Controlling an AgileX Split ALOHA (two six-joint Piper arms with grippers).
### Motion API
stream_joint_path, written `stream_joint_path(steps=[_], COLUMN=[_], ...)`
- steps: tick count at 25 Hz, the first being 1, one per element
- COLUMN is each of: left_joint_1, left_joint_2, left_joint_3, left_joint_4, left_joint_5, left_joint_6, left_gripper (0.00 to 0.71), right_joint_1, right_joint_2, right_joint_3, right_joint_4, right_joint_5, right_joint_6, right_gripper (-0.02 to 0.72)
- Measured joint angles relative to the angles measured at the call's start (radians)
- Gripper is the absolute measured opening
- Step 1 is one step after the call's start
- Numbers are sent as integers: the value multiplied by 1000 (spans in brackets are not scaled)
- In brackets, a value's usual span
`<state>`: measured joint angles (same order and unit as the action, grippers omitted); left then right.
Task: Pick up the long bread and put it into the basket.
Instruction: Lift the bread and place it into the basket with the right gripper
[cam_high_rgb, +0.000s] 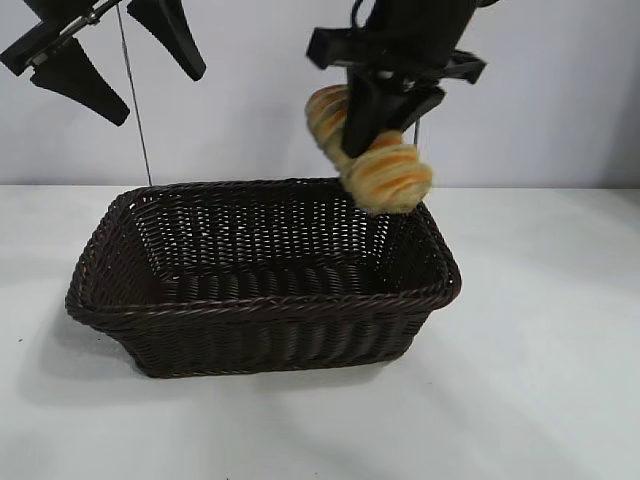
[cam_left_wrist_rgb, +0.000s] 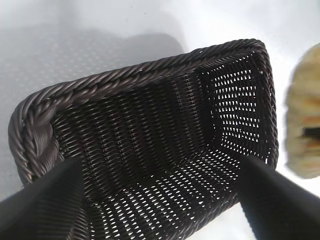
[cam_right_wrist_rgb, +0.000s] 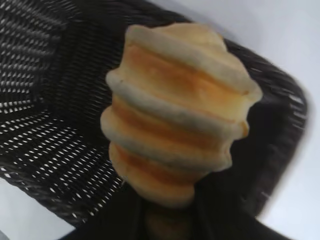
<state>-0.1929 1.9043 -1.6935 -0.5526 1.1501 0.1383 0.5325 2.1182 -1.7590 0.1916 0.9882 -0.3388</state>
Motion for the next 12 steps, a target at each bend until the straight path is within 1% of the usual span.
stream_joint_path(steps=[4,5,6,8,10,12], left_joint_1=[0,0,0,0,0,0], left_joint_2=[0,0,0,0,0,0], left_joint_3=[0,0,0,0,0,0], left_joint_4=[0,0,0,0,0,0], left_joint_5=[3,3,3,3,3,3], left_joint_6=[0,0,0,0,0,0], left_gripper=[605,605,605,605,605,605], right_joint_1=[0,0,0,0,0,0], right_joint_2=[19,19,19,19,19,16], right_joint_3=[0,0,0,0,0,-6], right_joint_4=[-6,-5,-2,-1,2,3], right_joint_5=[-19,-19,-16,-12,-7,9], right_joint_6=[-2,-2,-2,-2,-2,7], right_gripper=[160,174,204,299,427,502])
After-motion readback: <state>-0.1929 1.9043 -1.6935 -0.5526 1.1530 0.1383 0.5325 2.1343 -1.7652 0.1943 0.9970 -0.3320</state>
